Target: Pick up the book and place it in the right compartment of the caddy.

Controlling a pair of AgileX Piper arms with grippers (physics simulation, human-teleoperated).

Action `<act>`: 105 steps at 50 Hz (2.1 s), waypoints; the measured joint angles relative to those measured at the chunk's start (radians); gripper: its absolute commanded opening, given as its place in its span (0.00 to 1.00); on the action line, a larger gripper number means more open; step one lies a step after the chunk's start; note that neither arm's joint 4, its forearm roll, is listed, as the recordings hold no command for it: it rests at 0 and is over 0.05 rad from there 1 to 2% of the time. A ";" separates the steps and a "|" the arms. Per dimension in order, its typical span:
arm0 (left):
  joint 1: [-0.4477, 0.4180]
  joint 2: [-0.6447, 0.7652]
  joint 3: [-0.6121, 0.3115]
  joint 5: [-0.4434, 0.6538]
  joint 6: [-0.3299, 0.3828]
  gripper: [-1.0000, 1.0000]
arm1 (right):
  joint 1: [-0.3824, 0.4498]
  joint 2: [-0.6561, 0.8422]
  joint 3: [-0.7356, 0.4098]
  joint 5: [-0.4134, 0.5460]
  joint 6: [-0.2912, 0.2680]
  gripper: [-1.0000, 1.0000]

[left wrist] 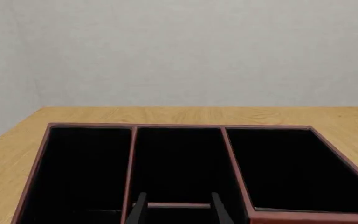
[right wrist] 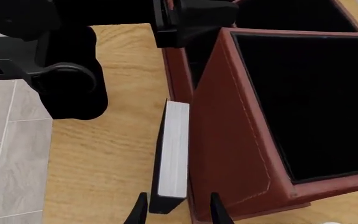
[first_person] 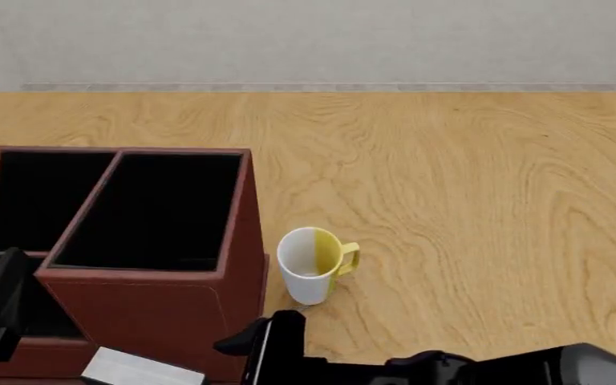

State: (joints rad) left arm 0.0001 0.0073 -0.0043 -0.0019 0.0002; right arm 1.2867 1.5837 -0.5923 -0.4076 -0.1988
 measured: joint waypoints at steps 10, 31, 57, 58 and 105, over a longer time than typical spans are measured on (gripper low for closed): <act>0.000 0.000 0.000 0.000 0.000 1.00 | -0.008 0.022 -0.009 -0.004 0.004 1.00; 0.000 0.000 0.000 0.000 0.000 1.00 | -0.005 0.049 -0.027 -0.004 0.010 1.00; 0.000 0.000 0.000 0.000 0.000 1.00 | 0.031 0.053 -0.050 0.029 -0.073 0.00; 0.000 0.000 0.000 0.000 0.000 1.00 | 0.034 0.053 -0.051 0.030 -0.078 0.00; 0.000 0.000 0.000 0.000 0.000 1.00 | 0.130 -0.091 -0.080 0.096 -0.054 0.00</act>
State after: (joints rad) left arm 0.0001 0.0072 -0.0043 -0.0019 0.0002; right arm 1.4172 1.4930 -0.6727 -0.3111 -0.2530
